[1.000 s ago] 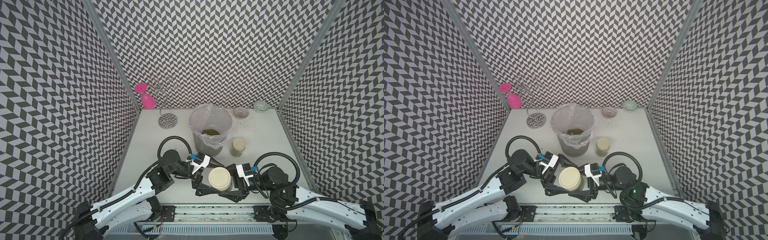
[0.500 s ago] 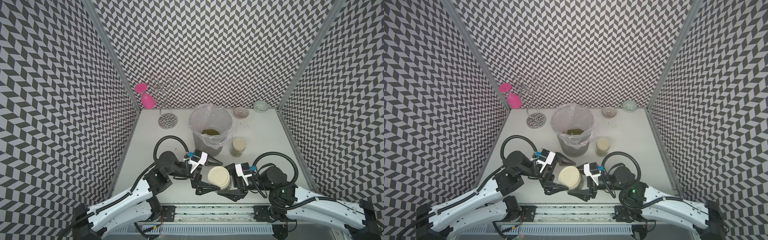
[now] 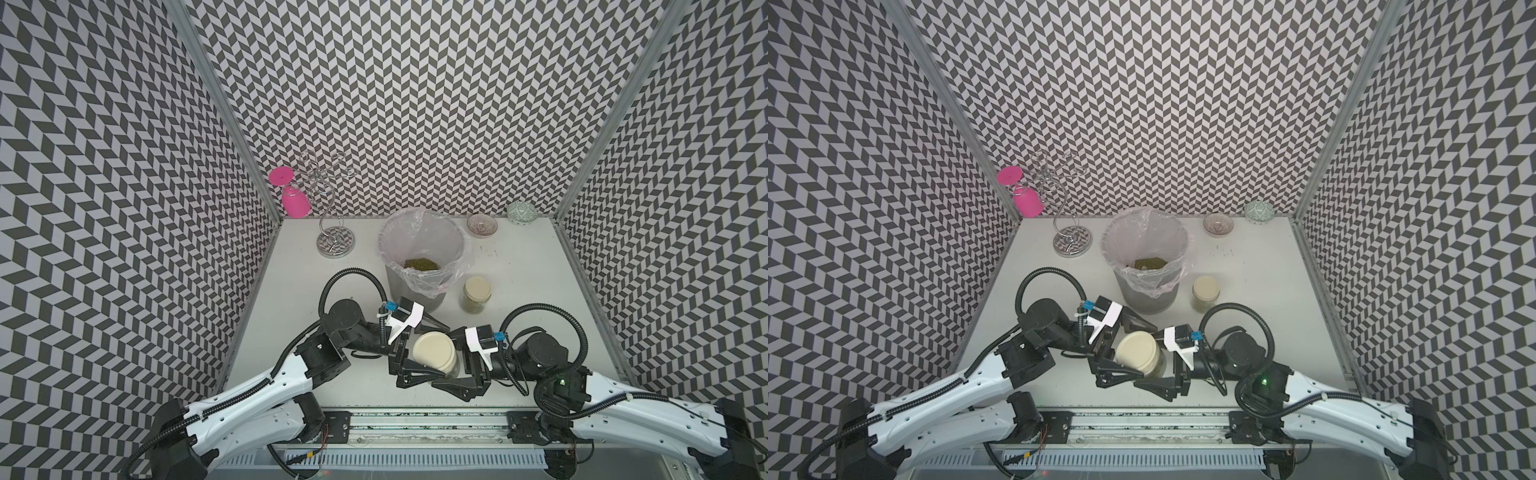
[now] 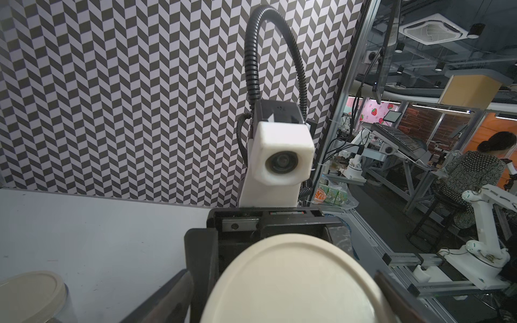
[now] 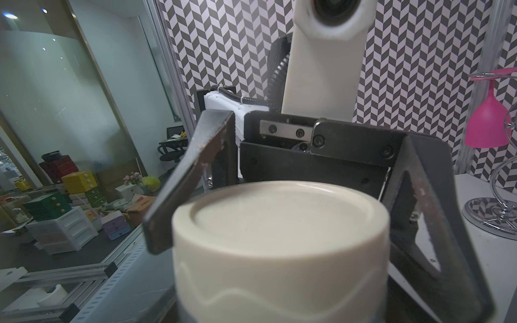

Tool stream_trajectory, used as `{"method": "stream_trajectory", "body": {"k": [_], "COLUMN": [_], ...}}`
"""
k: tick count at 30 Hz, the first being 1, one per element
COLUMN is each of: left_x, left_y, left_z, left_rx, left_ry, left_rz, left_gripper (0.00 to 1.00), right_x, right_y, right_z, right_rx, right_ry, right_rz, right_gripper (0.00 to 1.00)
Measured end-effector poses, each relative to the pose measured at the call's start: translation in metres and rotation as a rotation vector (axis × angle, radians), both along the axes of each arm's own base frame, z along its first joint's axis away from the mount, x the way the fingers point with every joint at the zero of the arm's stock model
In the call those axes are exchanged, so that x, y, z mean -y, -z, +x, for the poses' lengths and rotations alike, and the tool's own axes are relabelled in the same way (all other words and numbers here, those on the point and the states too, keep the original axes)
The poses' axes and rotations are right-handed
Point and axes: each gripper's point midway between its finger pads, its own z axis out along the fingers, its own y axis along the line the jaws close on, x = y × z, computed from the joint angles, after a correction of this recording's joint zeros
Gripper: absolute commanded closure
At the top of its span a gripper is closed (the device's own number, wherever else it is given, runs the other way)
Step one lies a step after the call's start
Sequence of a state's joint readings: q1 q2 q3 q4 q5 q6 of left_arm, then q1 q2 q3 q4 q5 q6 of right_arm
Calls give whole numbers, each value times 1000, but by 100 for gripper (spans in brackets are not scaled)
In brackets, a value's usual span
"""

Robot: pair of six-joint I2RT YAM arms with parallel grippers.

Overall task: Empty moldy mung beans from jars
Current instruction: Unscrew the lid from the jar.

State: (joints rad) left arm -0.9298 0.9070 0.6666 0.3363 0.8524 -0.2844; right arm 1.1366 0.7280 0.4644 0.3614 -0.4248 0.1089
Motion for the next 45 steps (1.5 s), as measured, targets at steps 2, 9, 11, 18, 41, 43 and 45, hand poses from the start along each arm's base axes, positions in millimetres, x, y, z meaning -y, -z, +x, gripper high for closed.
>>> {"method": "stream_trajectory", "body": {"k": [2, 9, 11, 18, 41, 43, 45], "left_x": [0, -1, -2, 0, 4, 5, 6], "left_y": [0, -2, -3, -3, 47, 52, 55], "left_z": [-1, -1, 0, 6, 71, 77, 82], "left_rx": [0, 1, 20, 9, -260, -289, -319], "left_ry": [5, 1, -12, -54, -439, -468, -497], "left_rz": [0, -4, -13, -10, 166, 186, 204], "left_gripper": [0, 22, 27, 40, 74, 76, 77], "right_x": [0, -4, -4, -4, -2, -1, -1], "right_y": [1, 7, 7, 8, 52, 56, 60], "right_z": [0, 3, 6, 12, 57, 61, 64], "right_rx": [2, 0, -12, -12, -11, -10, -7], "right_ry": [1, 10, 23, 56, 330, 357, 383], "right_rz": [-2, -23, -24, -24, -173, -190, -204], "right_gripper": [61, 61, 61, 61, 62, 63, 63]}}
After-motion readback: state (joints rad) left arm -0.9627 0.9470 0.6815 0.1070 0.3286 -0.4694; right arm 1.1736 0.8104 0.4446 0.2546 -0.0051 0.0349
